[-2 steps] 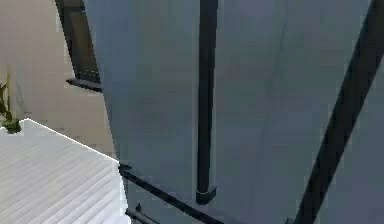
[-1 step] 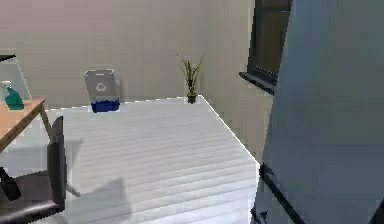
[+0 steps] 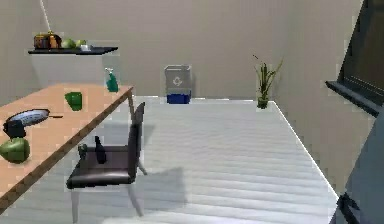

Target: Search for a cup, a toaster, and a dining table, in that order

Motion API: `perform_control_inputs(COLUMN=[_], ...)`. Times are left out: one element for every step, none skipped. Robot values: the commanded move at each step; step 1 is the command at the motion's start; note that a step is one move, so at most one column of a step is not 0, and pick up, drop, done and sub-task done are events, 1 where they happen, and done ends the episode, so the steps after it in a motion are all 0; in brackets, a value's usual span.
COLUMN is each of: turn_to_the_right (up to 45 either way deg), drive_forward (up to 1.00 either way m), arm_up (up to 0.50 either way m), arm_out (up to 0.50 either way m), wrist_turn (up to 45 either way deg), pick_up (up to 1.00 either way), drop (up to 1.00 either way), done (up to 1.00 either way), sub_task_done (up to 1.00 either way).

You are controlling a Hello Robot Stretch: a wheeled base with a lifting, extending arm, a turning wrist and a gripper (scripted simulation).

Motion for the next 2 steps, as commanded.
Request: perform_control_inputs(turn_to_the_right=[0.0, -3.0], drive_forward=[1.0, 0.0], arm_up=[0.0, 0.0], arm_out=[0.0, 0.0], wrist_turn=[0.0, 0.0], pick_up=[0.0, 0.0], drop=[0.0, 0.0], done=[0.0, 0.0], sub_task_done=[0.0, 0.0])
